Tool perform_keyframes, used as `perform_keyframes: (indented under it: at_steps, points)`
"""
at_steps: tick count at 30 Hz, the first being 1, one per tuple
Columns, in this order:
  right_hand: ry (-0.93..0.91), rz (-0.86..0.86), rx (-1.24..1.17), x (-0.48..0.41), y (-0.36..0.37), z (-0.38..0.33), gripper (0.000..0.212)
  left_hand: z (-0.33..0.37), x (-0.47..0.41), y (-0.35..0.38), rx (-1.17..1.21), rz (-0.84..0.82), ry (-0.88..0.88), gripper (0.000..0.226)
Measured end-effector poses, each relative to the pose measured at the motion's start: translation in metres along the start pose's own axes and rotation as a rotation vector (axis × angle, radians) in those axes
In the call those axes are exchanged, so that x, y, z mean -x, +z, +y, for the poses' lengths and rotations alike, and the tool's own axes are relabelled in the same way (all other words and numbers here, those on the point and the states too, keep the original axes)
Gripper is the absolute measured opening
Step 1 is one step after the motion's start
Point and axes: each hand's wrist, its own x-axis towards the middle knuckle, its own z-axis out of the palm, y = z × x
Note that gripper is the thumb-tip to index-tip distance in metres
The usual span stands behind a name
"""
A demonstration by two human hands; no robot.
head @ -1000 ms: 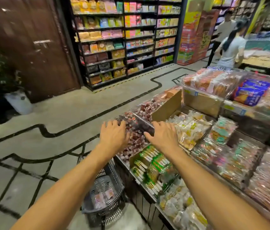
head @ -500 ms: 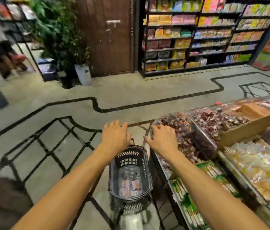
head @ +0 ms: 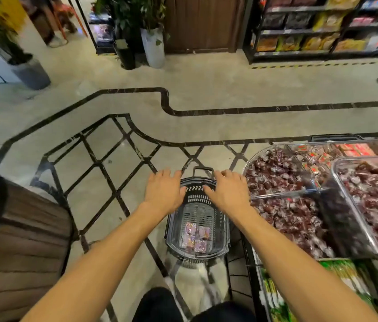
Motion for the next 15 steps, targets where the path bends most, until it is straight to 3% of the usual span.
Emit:
perform_keyframes:
  at_steps: [15]
  points:
    - [0.246, -0.308, -0.032, -0.1, 0.185, 0.006, 0.059, -0.046, -0.144, 0.182, 0.046, -0.395, 0.116, 0.048]
